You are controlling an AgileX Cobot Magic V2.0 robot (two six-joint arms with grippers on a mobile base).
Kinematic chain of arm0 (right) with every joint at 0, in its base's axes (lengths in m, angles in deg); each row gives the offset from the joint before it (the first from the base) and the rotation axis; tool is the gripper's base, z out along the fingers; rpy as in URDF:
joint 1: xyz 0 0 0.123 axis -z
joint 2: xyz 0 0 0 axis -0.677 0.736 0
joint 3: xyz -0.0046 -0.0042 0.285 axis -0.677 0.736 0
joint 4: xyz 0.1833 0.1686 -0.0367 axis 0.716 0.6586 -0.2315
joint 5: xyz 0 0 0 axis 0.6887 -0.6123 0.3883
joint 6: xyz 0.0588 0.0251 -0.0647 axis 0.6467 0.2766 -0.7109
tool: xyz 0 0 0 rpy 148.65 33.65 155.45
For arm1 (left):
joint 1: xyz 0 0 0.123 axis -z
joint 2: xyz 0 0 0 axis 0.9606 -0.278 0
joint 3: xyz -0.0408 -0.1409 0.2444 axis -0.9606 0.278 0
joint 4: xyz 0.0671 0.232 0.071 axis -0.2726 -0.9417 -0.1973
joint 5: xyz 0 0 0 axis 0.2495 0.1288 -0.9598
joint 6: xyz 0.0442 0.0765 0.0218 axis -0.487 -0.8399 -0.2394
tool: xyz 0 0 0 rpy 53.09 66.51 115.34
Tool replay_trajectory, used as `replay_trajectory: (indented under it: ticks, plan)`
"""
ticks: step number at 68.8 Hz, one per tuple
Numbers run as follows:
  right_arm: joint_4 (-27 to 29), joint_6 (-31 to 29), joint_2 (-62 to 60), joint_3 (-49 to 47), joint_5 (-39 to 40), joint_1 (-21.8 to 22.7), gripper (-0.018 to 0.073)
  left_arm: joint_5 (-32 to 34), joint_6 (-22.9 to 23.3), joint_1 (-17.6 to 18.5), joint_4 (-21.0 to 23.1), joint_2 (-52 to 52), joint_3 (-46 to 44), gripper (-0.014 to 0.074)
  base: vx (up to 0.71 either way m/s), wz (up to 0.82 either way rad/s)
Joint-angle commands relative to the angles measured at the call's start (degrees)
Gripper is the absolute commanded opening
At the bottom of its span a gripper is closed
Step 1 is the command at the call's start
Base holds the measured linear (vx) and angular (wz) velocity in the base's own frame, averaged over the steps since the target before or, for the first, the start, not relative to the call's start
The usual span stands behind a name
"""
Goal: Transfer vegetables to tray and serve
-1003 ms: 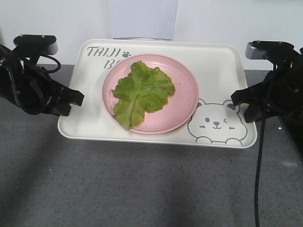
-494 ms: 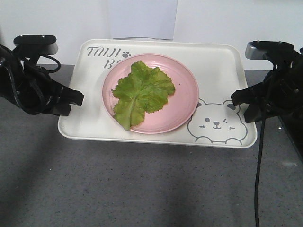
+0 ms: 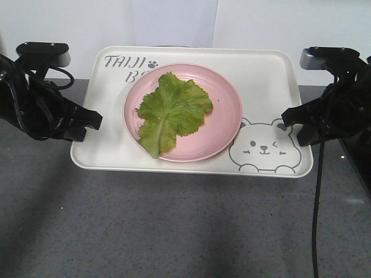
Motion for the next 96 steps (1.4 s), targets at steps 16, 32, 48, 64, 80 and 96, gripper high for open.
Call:
replay_trajectory:
  ticks: [16, 32, 48, 64, 80, 96]
  plan:
    - [4.89, -2.47, -2.47, -1.59, 3.54, -0.67, -0.0006, 3.74, -1.17, 1.23, 4.38, 2.19, -1.71, -0.0006, 0.0, 0.0]
    - [4.65, -3.48, -1.57, -1.59, 3.64, -0.67, -0.0006, 5.82, -1.14, 1.23, 0.9, 0.36, -1.71, -0.0006, 0.0, 0.0]
    - [4.29, -4.59, 3.86, -1.59, 4.09, -0.67, -0.0006, 5.86, -1.14, 1.23, 0.42, -5.83, -1.71, -0.0006, 0.0, 0.0]
    - [0.9, -4.77, 9.03, -1.59, 2.18, -0.67, -0.0006, 5.6, -1.26, 1.23, 0.38, -11.19, -1.71, -0.0006, 0.0, 0.0]
    - [-3.33, -3.93, 12.24, -1.59, -0.13, -0.67, -0.0006, 4.99, -1.26, 1.23, -0.15, -14.38, -1.71, -0.0006, 0.0, 0.0]
    - [-3.14, -3.93, 14.91, -1.39, -1.97, -0.67, -0.0002, 3.83, -1.26, 1.23, -2.13, -15.85, -1.71, -0.0006, 0.0, 0.0]
